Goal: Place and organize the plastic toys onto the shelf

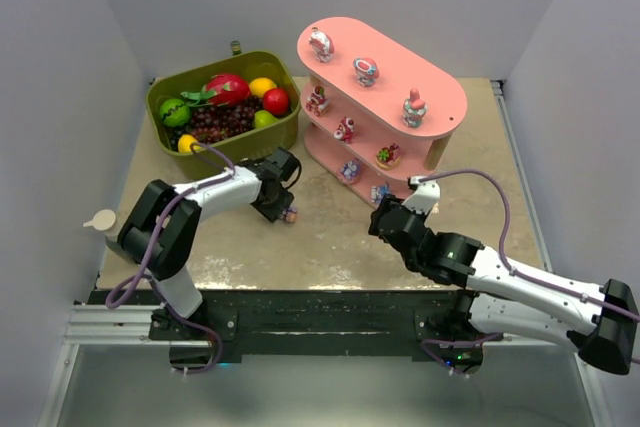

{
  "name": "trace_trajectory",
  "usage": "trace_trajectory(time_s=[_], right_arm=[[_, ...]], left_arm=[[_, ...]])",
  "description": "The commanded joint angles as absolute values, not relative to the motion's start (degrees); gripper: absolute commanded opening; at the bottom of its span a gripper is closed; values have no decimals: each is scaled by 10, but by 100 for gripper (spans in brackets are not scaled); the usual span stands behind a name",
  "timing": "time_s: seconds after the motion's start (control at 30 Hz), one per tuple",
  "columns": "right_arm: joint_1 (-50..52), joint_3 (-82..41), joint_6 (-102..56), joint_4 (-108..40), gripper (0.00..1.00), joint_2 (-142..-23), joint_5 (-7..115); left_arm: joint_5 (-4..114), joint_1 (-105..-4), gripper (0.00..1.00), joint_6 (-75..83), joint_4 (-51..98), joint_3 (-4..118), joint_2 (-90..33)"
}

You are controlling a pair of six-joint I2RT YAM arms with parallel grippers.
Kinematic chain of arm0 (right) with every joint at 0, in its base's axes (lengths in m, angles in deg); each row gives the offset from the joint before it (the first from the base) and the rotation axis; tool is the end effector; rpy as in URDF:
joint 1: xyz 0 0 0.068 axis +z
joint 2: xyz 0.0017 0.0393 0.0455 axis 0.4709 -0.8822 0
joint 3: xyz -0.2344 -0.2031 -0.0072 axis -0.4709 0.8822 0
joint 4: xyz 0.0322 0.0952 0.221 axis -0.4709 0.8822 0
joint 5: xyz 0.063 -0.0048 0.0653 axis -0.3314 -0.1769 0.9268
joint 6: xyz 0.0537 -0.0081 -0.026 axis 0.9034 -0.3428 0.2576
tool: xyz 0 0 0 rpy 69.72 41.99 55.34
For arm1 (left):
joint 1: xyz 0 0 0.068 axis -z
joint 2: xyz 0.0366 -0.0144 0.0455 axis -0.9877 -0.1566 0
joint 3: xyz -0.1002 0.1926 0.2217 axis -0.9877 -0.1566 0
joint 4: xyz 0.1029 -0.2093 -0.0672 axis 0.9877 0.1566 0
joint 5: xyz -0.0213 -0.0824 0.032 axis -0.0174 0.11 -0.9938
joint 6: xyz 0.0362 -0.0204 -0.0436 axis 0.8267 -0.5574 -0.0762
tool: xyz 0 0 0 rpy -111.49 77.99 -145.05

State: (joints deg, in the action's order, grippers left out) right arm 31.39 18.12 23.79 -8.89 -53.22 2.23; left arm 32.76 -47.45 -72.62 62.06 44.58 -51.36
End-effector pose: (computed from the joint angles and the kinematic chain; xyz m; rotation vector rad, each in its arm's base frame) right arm 0.1013 0.1104 0.2842 0.2780 2.0485 0.3248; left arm 0.2626 -0.1610 0.2063 -1.3313 2.4633 -0.1500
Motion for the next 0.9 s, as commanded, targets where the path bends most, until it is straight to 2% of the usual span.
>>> trace_trajectory(time_s=[0.0,0.13,0.23,0.4,0.6,0.8,0.87], right_arm=[[311,175,237,-87,61,-516,-7],[311,169,229,-80,61,-501,-8],[311,164,222,-72,61,-489,-13],[311,156,219,-52,61,-468,-27],[311,160,217,-47,61,-443,-41],[310,167,213,-62,61,-445,-37],[310,168,211,-70,61,-449,-34]], left_arm=[[205,-459,0,-598,596,458,-498],[142,-429,0,-427,521,446,-473],[147,-418,0,-306,418,417,-447],[163,-413,0,-147,228,346,-412],[109,-374,0,2,60,279,-399],[41,-329,0,22,-34,219,-409],[-15,-303,0,32,-76,185,-413]])
